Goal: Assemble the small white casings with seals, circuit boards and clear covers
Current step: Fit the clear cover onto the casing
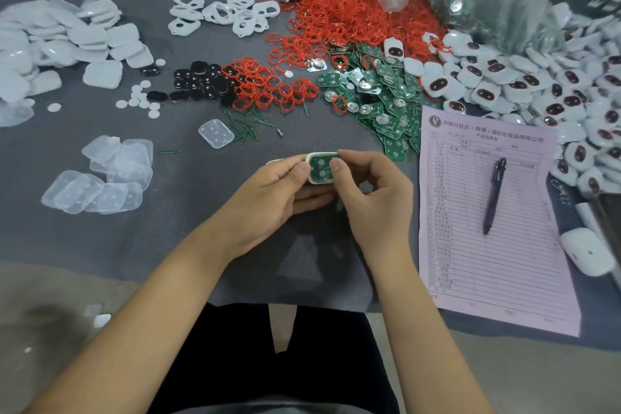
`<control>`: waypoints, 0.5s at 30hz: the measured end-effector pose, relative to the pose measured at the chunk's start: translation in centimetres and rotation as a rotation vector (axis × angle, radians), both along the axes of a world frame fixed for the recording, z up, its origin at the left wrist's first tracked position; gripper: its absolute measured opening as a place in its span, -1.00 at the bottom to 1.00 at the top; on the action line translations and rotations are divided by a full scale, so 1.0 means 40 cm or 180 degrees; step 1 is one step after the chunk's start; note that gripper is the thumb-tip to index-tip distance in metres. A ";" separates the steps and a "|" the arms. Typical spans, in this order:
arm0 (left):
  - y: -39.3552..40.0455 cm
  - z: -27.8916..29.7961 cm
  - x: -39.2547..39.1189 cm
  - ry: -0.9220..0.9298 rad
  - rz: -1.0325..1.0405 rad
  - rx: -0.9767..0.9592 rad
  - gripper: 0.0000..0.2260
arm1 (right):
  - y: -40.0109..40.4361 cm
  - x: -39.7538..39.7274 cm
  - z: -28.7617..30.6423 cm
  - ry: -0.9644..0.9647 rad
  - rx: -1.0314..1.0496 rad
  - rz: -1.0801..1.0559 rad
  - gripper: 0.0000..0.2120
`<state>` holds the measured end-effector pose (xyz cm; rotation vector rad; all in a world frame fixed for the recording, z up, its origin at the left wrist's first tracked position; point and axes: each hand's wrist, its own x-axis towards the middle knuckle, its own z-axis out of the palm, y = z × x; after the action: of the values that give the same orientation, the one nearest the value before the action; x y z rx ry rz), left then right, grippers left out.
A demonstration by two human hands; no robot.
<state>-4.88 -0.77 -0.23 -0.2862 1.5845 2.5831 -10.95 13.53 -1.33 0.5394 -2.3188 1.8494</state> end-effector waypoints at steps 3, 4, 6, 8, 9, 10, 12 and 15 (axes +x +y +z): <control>-0.002 -0.002 0.000 -0.0016 -0.0014 0.0022 -0.66 | 0.000 -0.004 0.000 0.0001 0.0042 -0.0103 -0.86; -0.002 -0.002 0.000 -0.0012 -0.0019 0.0047 -0.66 | -0.001 -0.005 0.001 -0.0012 0.0066 -0.0118 -0.84; -0.004 -0.003 0.000 0.0018 -0.0035 0.0076 -0.66 | -0.003 -0.006 0.001 -0.0074 0.0080 -0.0058 -0.85; -0.005 -0.006 -0.001 0.0045 -0.0030 0.0082 -0.65 | -0.002 -0.007 0.003 -0.0161 0.0081 0.0082 -0.89; -0.006 -0.007 -0.001 0.0054 -0.0019 0.0093 -0.65 | 0.001 -0.009 0.004 -0.0203 0.0076 0.0158 -0.91; -0.007 -0.007 -0.001 0.0059 -0.0007 0.0108 -0.66 | 0.004 -0.011 0.005 -0.0248 0.0070 0.0228 -0.92; -0.006 -0.008 -0.001 0.0063 0.0010 0.0140 -0.66 | 0.009 -0.015 0.006 -0.0355 0.0064 0.0329 -0.93; -0.006 -0.009 -0.001 0.0064 0.0015 0.0179 -0.67 | 0.009 -0.022 0.007 -0.0438 0.0150 0.0408 -0.91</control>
<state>-4.93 -1.00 -0.60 -0.2604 1.5163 2.6370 -11.84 13.88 -1.04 0.5980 -2.4754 1.9503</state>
